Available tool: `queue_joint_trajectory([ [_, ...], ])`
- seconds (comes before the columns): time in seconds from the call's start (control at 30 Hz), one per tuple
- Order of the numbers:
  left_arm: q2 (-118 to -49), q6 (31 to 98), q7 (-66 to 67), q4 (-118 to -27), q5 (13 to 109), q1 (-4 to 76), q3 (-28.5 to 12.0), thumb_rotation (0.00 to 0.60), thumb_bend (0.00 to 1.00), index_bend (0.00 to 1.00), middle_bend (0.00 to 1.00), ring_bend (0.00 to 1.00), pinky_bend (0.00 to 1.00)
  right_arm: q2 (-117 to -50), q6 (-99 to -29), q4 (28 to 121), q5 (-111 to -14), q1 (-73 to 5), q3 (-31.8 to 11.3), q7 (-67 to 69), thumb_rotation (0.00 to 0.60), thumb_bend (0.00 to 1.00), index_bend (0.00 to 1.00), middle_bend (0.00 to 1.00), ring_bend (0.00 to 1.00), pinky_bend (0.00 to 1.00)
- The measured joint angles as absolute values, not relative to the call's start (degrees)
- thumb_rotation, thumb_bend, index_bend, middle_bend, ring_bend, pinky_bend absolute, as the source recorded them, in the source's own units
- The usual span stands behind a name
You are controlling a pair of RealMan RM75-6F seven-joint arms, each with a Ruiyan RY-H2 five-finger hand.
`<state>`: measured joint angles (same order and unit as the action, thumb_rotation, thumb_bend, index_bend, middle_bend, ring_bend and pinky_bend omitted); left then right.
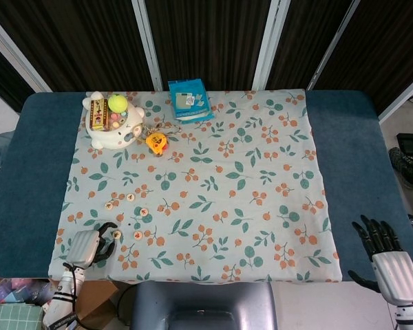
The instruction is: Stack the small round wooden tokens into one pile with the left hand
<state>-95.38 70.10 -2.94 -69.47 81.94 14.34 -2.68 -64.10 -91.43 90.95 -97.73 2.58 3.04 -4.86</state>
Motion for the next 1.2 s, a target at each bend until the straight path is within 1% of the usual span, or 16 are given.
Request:
queue_joint_trajectory([
  [0.4,-97.36,69.68,-2.19,-67.44,80.78,15.17,-3.29,0.600,0.42,0.40,1.00,1.00,1.00,-63.92,-91.88,90.86,-97.69,2.71,2.94,-4.27,0.600,0.20,0.00,0.00,0.00,0.03],
  [0.8,-97.66,69.72,-1.67,-67.83,80.85,15.52,-2.91,0.600,0.42,0.41,1.00,1.00,1.00,-63.79,-91.91,90.92,-97.71,2.77,3.00,-4.09,0.600,0.21,0.00,0.00,0.00,0.03],
  [1.0,-97.86,69.51,-1.43,-67.36,80.32,15.63,-3.06,0.600,0.42,0.45,1.00,1.00,1.00,-63.78,-92.20,90.79,-97.79,2.83,2.94,-3.81,0.600,0.20,0.00,0.00,0.00,0.03],
  [1.2,-97.74,69.17,-1.36,-67.25,80.13,15.79,-2.96,0.600,0.42,0.45,1.00,1.00,1.00,-63.82,-92.25,90.75,-97.77,2.85,2.90,-3.80,0.600,0.20,0.00,0.00,0.00,0.03],
])
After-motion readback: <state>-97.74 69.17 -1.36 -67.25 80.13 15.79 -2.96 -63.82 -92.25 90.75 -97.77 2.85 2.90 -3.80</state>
